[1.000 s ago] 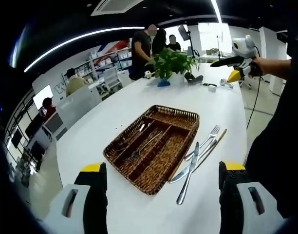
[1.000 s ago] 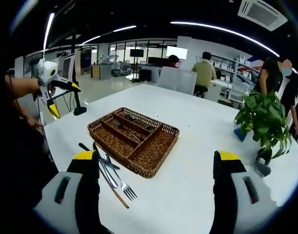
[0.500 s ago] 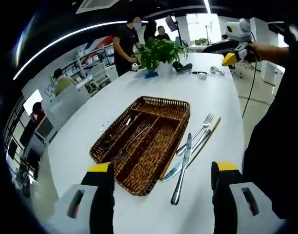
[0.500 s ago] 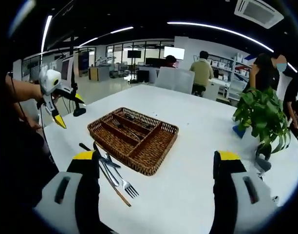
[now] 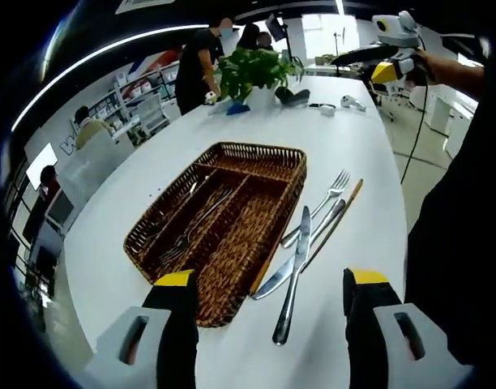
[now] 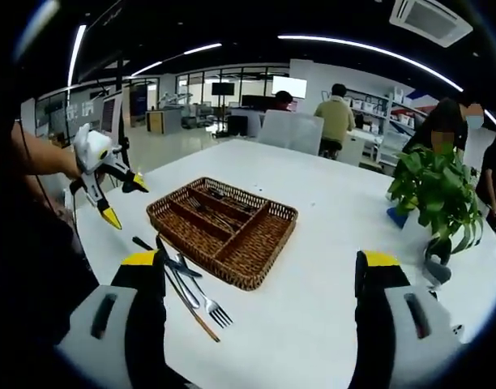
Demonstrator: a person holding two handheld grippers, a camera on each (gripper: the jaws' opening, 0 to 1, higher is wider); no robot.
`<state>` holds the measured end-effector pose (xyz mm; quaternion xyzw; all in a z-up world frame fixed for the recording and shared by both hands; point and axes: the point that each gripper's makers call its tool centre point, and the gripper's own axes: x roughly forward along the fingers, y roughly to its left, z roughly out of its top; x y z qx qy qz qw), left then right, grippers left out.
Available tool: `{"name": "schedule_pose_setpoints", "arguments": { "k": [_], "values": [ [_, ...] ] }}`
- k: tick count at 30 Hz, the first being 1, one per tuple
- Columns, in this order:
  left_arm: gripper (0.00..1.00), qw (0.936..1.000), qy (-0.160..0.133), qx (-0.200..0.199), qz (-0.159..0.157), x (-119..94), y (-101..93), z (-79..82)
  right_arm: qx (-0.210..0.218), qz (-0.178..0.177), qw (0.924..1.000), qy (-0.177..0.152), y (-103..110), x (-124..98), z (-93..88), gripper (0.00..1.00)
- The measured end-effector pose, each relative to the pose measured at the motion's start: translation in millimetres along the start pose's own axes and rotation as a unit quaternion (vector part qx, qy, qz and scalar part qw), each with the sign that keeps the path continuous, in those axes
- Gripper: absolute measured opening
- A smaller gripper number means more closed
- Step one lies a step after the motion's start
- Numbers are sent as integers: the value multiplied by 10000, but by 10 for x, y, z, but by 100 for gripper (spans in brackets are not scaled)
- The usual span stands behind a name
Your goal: Arrange the knives, forks, and spoons in their matching storage slots by inserting each utensil handle-first until every utensil is classified and aligned in the correct compartment
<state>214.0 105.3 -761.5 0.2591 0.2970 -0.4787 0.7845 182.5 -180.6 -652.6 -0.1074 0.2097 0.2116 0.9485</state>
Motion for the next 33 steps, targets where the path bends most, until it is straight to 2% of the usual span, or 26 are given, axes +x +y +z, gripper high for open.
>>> {"name": "schedule_pose_setpoints", "arguments": {
  "k": [6, 9, 15, 18, 21, 29, 33],
  "values": [
    [58, 9989, 367, 132, -265, 230, -104, -211, -26, 27, 10000, 41, 10, -8, -20, 100],
    [56, 9980, 493, 24, -402, 341, -121, -299, -37, 23, 10000, 36, 0, -21, -5, 100],
    [45, 9961, 593, -212, -619, 477, -130, -381, -43, 8, 10000, 43, -17, -42, -10, 100],
    [37, 9950, 617, -115, -773, 529, -190, -408, -32, 11, 10000, 51, -10, -54, -22, 100],
    [37, 9942, 709, 4, -810, 611, -214, -459, -30, 16, 10000, 63, -4, -63, -29, 100],
    [27, 9890, 894, 29, -1176, 739, -324, -558, -50, 41, 9999, 102, 6, -69, -34, 100],
    [25, 9877, 975, 124, -1214, 789, -324, -600, -85, 28, 9999, 124, 8, -58, -43, 100]
  ]
}}
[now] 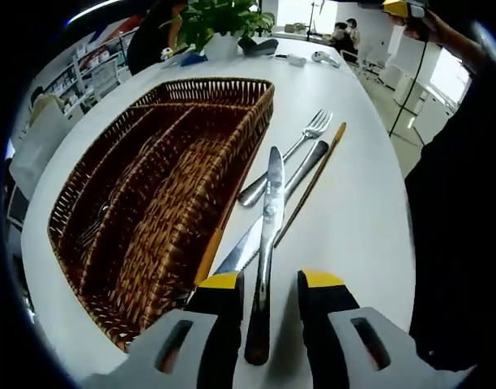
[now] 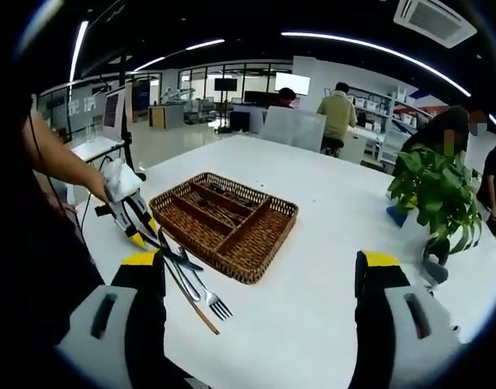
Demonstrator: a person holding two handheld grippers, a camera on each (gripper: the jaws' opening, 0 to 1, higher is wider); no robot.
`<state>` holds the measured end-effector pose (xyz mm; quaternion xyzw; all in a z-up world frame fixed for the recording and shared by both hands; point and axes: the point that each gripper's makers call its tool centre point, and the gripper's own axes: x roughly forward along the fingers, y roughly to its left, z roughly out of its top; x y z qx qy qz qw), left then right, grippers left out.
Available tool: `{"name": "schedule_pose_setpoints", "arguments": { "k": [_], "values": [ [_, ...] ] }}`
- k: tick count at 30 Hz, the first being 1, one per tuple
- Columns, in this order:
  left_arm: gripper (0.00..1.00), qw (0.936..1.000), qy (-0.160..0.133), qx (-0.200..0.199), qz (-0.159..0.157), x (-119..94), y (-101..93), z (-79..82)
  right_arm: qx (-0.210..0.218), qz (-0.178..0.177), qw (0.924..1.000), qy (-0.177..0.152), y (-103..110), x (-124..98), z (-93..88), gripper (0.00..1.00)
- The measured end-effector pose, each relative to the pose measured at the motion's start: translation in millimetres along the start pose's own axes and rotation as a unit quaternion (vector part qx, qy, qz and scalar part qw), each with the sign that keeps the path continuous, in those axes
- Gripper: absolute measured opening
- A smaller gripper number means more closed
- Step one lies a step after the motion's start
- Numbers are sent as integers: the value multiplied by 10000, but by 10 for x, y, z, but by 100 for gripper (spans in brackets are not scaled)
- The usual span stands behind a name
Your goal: Arrange the knives, forks, and spoons in their matching storage slots by inserting each utensil handle-first until every utensil is classified and aligned in the correct compartment
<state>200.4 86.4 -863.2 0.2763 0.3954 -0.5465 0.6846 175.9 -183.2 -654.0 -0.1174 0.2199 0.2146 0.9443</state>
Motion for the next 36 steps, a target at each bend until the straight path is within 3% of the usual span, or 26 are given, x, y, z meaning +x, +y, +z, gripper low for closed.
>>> {"name": "schedule_pose_setpoints", "arguments": {
  "k": [10, 16, 18, 23, 28, 29, 30, 36],
  "values": [
    [15, 9987, 115, 492, -5, 71, -3, -6, -13, 141, 9999, 46, 136, 65, -16, 100],
    [13, 9983, 247, 535, -31, 78, 20, -20, -77, 199, 9998, 54, 159, 107, 25, 100],
    [12, 9990, 309, 306, 35, 78, 69, -23, -110, 213, 9997, 54, 170, 116, 40, 100],
    [7, 9960, 378, 813, 66, 82, 40, -14, -124, 244, 9996, 73, 206, 141, 44, 100],
    [6, 9969, 371, 691, 66, 80, 49, -21, -154, 316, 9993, 89, 283, 188, 52, 100],
    [6, 9984, 388, 379, 135, 75, 52, -33, -166, 333, 9993, 91, 295, 195, 57, 100],
    [6, 9979, 350, 536, 97, 79, 60, -20, -182, 360, 9991, 99, 316, 205, 64, 100],
    [5, 9979, 290, 581, 85, 75, 29, -12, -273, 442, 9986, 133, 373, 250, 74, 100]
  ]
}}
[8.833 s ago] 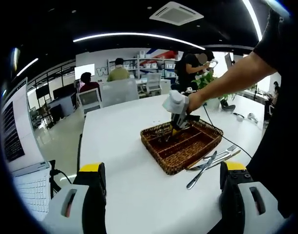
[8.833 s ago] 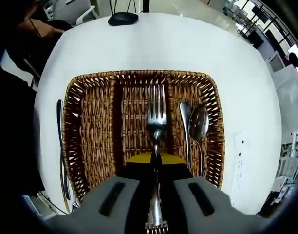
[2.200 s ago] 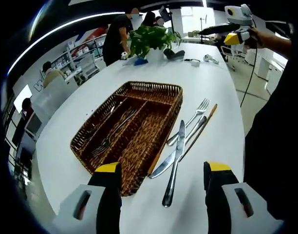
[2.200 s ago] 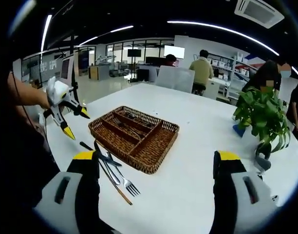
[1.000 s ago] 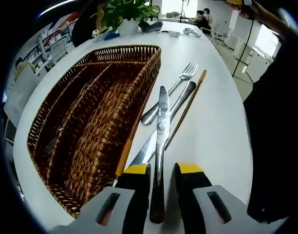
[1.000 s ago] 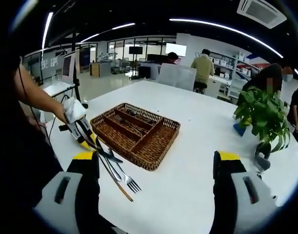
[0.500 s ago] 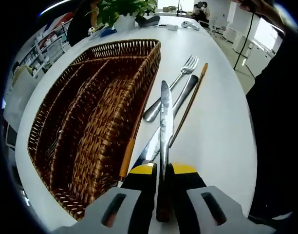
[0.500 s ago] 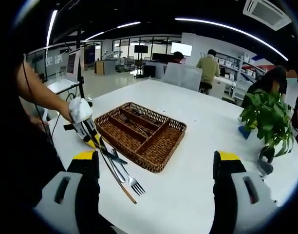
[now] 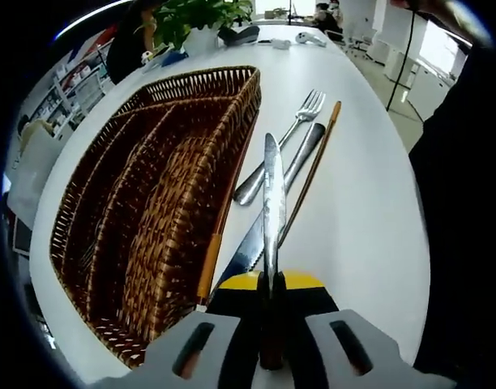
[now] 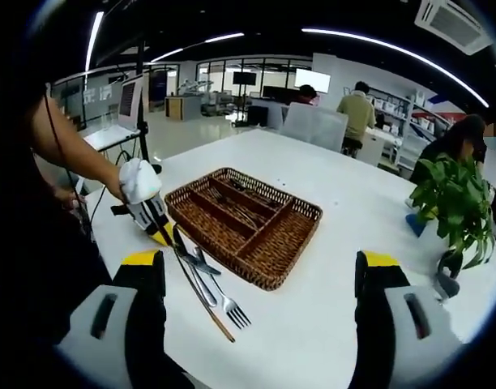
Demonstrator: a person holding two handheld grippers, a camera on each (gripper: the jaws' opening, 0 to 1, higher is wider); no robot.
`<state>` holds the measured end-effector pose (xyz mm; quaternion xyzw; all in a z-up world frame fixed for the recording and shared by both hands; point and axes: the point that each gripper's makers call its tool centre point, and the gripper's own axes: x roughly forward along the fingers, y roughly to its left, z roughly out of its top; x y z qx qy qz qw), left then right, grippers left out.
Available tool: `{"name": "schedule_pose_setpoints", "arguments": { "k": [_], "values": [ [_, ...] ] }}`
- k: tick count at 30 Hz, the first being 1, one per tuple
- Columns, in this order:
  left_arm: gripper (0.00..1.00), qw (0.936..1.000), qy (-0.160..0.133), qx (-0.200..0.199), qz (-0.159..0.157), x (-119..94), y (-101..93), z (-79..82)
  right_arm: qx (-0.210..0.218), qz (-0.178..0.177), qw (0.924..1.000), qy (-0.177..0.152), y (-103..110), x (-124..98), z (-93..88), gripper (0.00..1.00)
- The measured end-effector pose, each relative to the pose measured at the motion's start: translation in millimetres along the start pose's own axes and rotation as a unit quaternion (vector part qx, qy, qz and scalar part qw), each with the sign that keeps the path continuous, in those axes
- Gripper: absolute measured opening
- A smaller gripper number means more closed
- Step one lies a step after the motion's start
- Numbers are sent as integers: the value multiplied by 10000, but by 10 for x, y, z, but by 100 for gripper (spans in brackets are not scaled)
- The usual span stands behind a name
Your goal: Arrange the knives, forks, and spoons in their matching storage slots by inserting each utensil handle-first until every utensil is classified and aligned in the correct compartment
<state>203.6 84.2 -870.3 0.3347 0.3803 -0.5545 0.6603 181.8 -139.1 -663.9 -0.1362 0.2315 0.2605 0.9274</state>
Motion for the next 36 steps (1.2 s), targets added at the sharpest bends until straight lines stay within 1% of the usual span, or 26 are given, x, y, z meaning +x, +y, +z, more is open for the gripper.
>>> {"name": "schedule_pose_setpoints", "arguments": {
  "k": [5, 10, 13, 18, 24, 27, 31, 36],
  "values": [
    [5, 9999, -134, -18, -28, -23, -35, 62, 23, 101, 9999, 41, 74, 75, -31, 100],
    [5, 9997, -255, 2, -28, -80, -15, 127, 42, 208, 9997, 92, 147, 144, -74, 100],
    [5, 9994, -333, 53, -16, -124, -16, 172, 82, 265, 9995, 120, 173, 182, -100, 100],
    [5, 9984, -564, 73, 21, -205, 1, 277, 39, 328, 9993, 159, 193, 214, -97, 100],
    [5, 9976, -688, 60, 50, -267, 11, 339, 149, 430, 9988, 192, 222, 274, -135, 100],
    [5, 9969, -769, 92, 99, -316, 6, 380, 111, 489, 9984, 243, 266, 304, -166, 100],
    [5, 9955, -919, 172, 147, -414, -24, 477, 84, 620, 9977, 241, 326, 364, -173, 98],
    [5, 9924, -1185, 224, 239, -561, -37, 629, 202, 872, 9959, 159, 441, 473, -149, 93]
  ]
}}
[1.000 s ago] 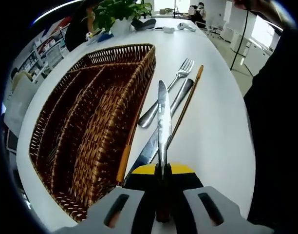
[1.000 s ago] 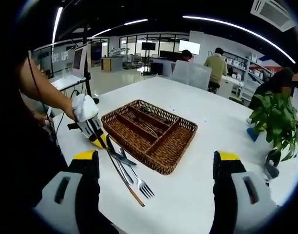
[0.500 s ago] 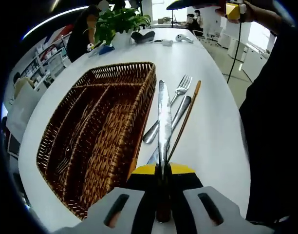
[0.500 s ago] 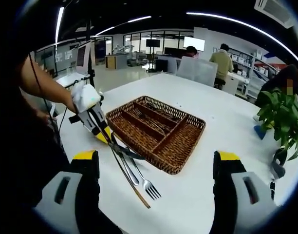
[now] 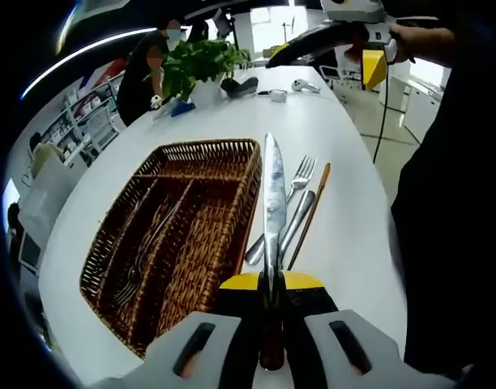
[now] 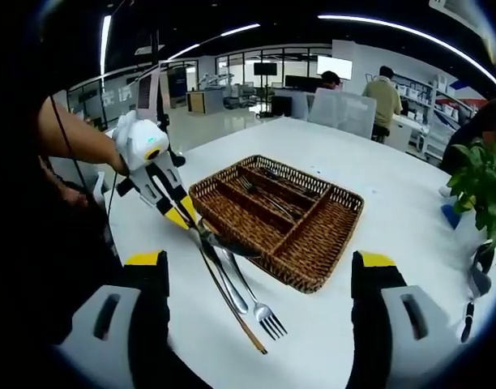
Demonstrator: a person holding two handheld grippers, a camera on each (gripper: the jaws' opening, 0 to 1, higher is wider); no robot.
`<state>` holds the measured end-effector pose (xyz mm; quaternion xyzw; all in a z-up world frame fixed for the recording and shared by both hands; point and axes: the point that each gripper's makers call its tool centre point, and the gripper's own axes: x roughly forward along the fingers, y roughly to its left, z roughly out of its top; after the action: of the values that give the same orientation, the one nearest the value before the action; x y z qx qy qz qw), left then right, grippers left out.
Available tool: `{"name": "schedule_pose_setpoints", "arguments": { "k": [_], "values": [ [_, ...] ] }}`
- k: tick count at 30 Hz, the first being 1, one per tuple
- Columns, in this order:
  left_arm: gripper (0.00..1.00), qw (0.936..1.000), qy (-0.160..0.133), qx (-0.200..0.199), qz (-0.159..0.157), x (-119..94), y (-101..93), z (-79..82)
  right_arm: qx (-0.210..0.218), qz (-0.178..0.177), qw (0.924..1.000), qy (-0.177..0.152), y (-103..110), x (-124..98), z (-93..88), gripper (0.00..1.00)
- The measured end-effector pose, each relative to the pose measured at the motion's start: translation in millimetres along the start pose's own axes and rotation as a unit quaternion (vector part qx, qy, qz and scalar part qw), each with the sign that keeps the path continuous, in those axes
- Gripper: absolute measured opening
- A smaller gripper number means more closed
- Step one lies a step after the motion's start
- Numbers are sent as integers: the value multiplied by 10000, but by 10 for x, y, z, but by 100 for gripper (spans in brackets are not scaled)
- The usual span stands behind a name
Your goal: Arrange the knives, forks, and spoons in their matching storage slots by inserting each utensil handle-first until every utensil is classified and aligned in the correct compartment
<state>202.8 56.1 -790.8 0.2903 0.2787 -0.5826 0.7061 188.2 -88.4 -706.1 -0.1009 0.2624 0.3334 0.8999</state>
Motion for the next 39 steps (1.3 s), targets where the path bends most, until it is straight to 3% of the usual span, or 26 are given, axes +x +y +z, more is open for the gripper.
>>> {"name": "schedule_pose_setpoints", "arguments": {
  "k": [4, 14, 20, 24, 26, 32, 34, 36, 37, 38, 39],
  "values": [
    [5, 9999, -142, 20, 63, -49, 9, 89, -159, 116, 9998, 91, 74, 136, -57, 84],
    [5, 9987, -501, 66, 33, -118, -71, 270, 568, 787, 9953, 50, 229, 386, -78, 59],
    [5, 9981, -601, 122, 19, -131, -93, 308, 1243, 1175, 9853, 2, 334, 459, -47, 47],
    [5, 9978, -621, 216, 62, -139, -101, 320, 2125, 1368, 9675, -65, 373, 521, 10, 37],
    [5, 9975, -665, 243, 71, -147, -118, 342, 2392, 1469, 9597, -103, 397, 536, 47, 32],
    [5, 9969, -707, 304, 154, -164, -105, 368, 2843, 1538, 9463, -62, 384, 543, 54, 16],
    [5, 9968, -728, 298, 162, -168, -102, 376, 3144, 1573, 9362, -19, 394, 530, 56, 8],
    [5, 9968, -723, 297, 155, -160, -105, 374, 3528, 1863, 9169, -106, 467, 502, 147, 3],
    [5, 9968, -741, 282, 107, -149, -123, 365, 3592, 2030, 9107, -189, 510, 482, 203, 0],
    [4, 9961, -819, 307, 117, -144, -126, 388, 3510, 1991, 9146, -269, 516, 480, 227, 0],
    [4, 9969, -718, 289, 130, -122, -137, 361, 3097, 1705, 9352, -200, 483, 511, 191, 0]
  ]
}}
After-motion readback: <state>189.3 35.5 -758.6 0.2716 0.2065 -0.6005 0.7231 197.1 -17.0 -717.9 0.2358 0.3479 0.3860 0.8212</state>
